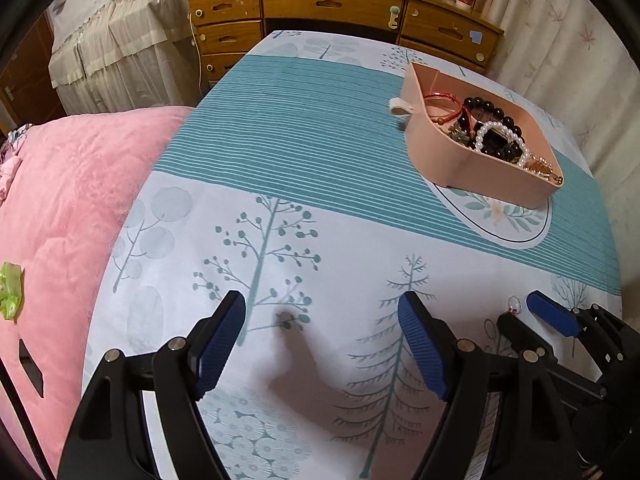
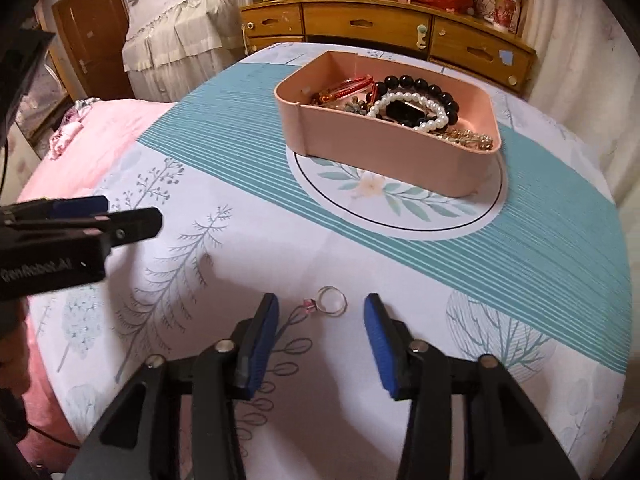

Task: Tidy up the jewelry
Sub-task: 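Move the right gripper from the tray to the small pink-charm ring, then grasp the small ring with the pink charm with the right gripper, then carry the ring into the pink tray and open the right gripper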

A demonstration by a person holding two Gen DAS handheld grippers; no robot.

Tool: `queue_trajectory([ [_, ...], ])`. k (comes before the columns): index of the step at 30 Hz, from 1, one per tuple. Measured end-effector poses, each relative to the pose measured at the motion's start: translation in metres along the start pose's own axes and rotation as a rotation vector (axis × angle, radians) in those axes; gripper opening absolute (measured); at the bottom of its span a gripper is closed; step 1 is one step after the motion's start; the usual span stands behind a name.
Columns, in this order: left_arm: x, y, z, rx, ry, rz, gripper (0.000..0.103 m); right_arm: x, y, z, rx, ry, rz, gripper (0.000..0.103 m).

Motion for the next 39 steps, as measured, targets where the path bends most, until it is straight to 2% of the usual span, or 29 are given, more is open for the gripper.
queue_trajectory([
  [3, 0.001, -0.004, 0.01, 0.014, 0.002, -0.006, 0.077, 0.002, -0.003, 0.002, -0.008, 0.01, 0.005, 0.022],
  [9, 0.012, -0.018, 0.032, 0.033, -0.019, -0.001, 0.078, 0.01, -0.011, 0.008, 0.046, -0.009, 0.023, 0.021],
  [14, 0.016, -0.03, 0.054, 0.044, -0.03, 0.022, 0.078, 0.017, -0.025, 0.016, 0.159, -0.027, 0.02, 0.021],
  [16, 0.013, -0.036, 0.061, 0.055, -0.032, 0.028, 0.078, 0.016, -0.039, 0.021, 0.188, -0.03, -0.011, 0.021],
  [21, -0.013, -0.056, 0.074, 0.077, 0.032, 0.005, 0.078, 0.0, -0.087, 0.024, 0.201, 0.014, -0.145, 0.022],
  [24, -0.037, -0.072, 0.075, 0.117, 0.082, -0.035, 0.078, -0.011, -0.117, 0.013, 0.225, 0.082, -0.219, 0.022],
  [27, -0.062, -0.09, 0.073, 0.173, 0.068, -0.102, 0.078, -0.011, -0.135, -0.002, 0.263, 0.141, -0.226, 0.023],
  [29, -0.076, -0.101, 0.07, 0.197, 0.034, -0.15, 0.081, -0.011, -0.139, -0.011, 0.291, 0.172, -0.197, 0.026],
  [31, -0.089, -0.111, 0.068, 0.206, -0.003, -0.192, 0.098, -0.017, -0.14, -0.017, 0.334, 0.162, -0.189, 0.03],
  [32, -0.095, -0.115, 0.067, 0.204, -0.009, -0.213, 0.099, -0.021, -0.137, -0.018, 0.352, 0.16, -0.186, 0.033],
  [34, -0.108, -0.12, 0.066, 0.181, -0.001, -0.264, 0.099, -0.034, -0.129, -0.021, 0.39, 0.154, -0.175, 0.057],
  [36, -0.124, -0.121, 0.064, 0.139, 0.032, -0.319, 0.099, -0.047, -0.118, -0.021, 0.422, 0.146, -0.158, 0.07],
  [37, -0.128, -0.12, 0.063, 0.117, 0.04, -0.329, 0.1, -0.051, -0.112, -0.022, 0.433, 0.144, -0.147, 0.072],
  [39, -0.134, -0.115, 0.058, 0.077, 0.046, -0.299, 0.101, -0.062, -0.093, -0.022, 0.45, 0.124, -0.098, 0.074],
])
Point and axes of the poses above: each gripper's, at about its wrist camera, not at the fingertips, and x roughly the way its jaws point, z to its left, y to its underside, the point moved 3 cm from there along x, roughly the way its jaws point, and after that the axes turned 13 degrees about -z, right-handed, at the moved point
